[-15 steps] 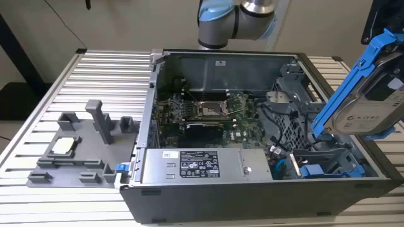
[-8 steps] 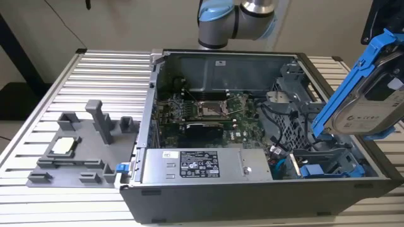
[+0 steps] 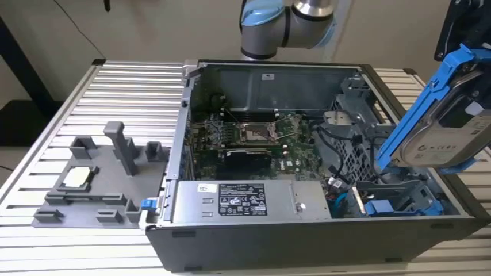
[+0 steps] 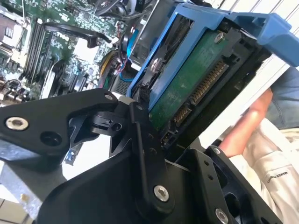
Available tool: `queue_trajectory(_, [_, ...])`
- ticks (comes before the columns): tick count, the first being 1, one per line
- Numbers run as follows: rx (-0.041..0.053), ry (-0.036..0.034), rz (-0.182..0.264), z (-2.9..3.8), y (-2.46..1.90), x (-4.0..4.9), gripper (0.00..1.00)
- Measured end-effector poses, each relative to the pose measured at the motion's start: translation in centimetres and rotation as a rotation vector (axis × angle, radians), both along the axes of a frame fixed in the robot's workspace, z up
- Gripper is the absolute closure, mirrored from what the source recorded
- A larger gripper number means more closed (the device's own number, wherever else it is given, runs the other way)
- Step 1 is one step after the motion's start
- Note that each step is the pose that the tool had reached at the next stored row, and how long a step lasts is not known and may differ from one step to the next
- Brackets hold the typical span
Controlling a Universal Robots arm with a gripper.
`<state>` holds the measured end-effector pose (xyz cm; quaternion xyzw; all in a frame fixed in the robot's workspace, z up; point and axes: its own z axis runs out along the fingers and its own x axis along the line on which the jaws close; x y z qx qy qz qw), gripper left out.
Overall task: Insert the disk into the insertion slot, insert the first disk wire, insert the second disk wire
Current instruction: 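Insert the disk into the insertion slot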
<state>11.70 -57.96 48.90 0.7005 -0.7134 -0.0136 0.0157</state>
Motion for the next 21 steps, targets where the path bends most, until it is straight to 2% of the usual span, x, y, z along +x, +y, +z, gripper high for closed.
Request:
queue_trajectory(4, [0.0000,0.0002,0.000,-0.71,0.00,0.00,0.67])
queue_trajectory(11, [-0.0001,0.0068,0.000,-1.93,0.00,0.02,0.67])
queue_trajectory(21, [0.0042,0.0072,0.000,-3.66,0.00,0.07,0.67])
